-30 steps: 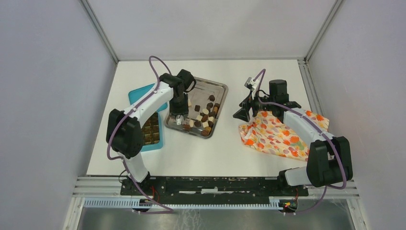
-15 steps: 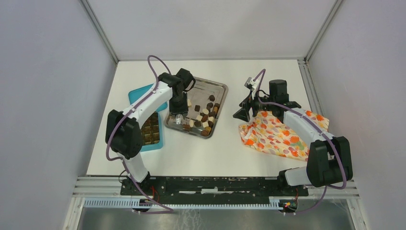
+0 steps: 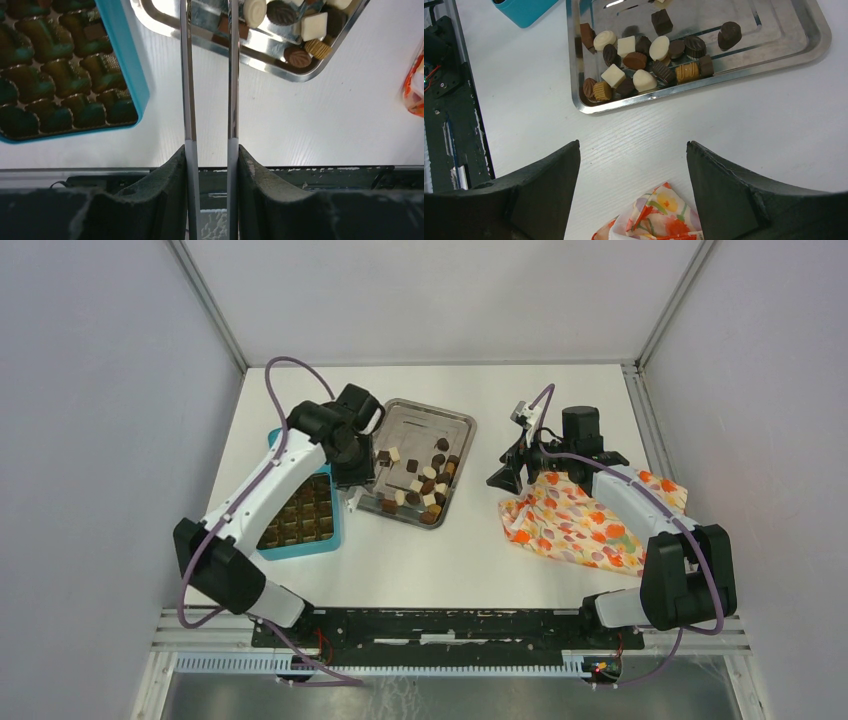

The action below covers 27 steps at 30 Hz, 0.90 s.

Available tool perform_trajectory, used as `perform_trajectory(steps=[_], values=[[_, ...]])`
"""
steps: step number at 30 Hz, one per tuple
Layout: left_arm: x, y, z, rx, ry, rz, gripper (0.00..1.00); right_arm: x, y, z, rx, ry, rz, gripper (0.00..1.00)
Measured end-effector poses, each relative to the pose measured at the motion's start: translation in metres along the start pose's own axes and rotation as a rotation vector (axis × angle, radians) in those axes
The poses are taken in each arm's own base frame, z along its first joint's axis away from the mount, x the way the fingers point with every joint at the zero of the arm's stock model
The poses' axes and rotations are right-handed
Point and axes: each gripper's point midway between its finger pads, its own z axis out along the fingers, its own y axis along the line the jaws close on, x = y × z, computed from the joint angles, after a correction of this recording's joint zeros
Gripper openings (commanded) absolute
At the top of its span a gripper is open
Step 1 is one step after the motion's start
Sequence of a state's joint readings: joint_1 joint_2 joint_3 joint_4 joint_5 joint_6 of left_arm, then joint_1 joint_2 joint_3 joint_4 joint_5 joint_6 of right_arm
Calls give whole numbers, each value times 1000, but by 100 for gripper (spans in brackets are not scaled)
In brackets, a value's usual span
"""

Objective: Pack the chocolate
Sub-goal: Place the fake chocolate in the packing box.

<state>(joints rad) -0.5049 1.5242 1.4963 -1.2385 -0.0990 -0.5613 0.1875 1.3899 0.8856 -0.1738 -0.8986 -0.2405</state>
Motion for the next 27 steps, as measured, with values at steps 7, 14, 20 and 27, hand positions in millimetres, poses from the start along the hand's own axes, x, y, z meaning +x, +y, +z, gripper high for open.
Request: perform_trajectory(steps=[7, 14, 20, 27], values=[[22, 41, -28, -61, 1, -48, 2, 0, 0, 0, -1, 0, 1, 83], [39, 91, -42, -158, -7, -155, 2, 0, 0, 0, -1, 0, 1, 83], [58, 112, -32, -231, 57, -184, 2, 0, 0, 0, -1, 0, 1, 83], [63, 117, -27, -254, 75, -189, 5, 0, 0, 0, -1, 0, 1, 83]])
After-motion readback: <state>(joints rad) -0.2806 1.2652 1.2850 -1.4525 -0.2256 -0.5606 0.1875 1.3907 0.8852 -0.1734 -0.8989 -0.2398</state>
